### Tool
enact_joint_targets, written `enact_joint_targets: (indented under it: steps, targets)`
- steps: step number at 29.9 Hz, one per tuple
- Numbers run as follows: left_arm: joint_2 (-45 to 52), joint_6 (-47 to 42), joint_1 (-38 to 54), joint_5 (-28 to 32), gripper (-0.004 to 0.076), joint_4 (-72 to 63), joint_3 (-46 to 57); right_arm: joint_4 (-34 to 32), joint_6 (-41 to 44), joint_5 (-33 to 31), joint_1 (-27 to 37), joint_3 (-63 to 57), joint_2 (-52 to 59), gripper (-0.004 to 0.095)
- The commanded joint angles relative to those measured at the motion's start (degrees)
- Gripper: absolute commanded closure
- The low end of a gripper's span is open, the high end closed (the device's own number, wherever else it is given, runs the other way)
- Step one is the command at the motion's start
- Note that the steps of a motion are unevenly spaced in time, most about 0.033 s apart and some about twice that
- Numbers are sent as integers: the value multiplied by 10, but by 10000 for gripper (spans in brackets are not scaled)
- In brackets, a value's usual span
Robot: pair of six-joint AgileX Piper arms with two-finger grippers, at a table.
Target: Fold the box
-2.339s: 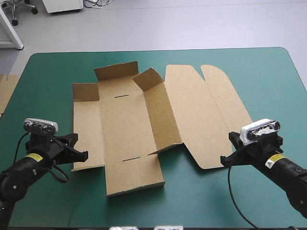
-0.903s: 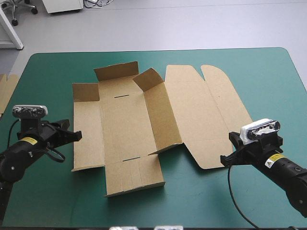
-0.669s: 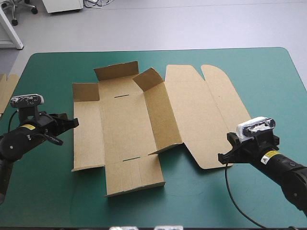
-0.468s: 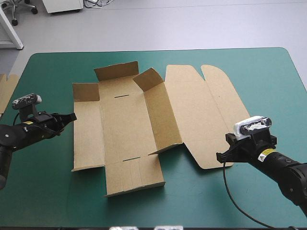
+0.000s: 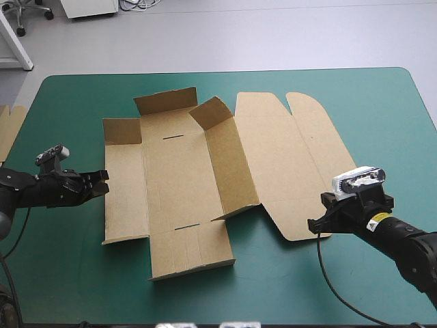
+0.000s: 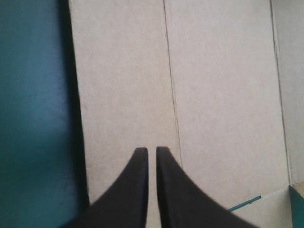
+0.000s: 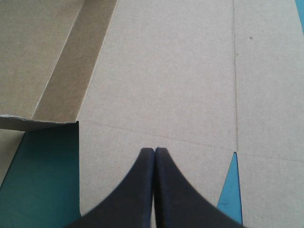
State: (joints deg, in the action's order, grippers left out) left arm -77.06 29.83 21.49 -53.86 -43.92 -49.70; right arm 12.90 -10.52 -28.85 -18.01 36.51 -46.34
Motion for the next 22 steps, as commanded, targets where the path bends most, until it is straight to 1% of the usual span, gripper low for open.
enact_joint_targets:
  steps: [1,7,9,15,20,22]
  targets:
    - [14,-3,2,3,606,-13,-16,1,-1,30,2,14,2,927]
    - [14,-27,2,7,359,10,-16,1,-1,21,2,14,2,927]
    - [14,-34,2,10,311,22,-16,-5,-1,19,2,14,2,927]
    - [13,-55,2,30,302,41,-15,-44,35,12,2,19,2,927]
    - [-1,-54,2,28,304,34,-9,-46,39,8,2,20,2,927]
    - [-14,-51,6,27,320,14,-9,-46,39,6,2,20,2,927]
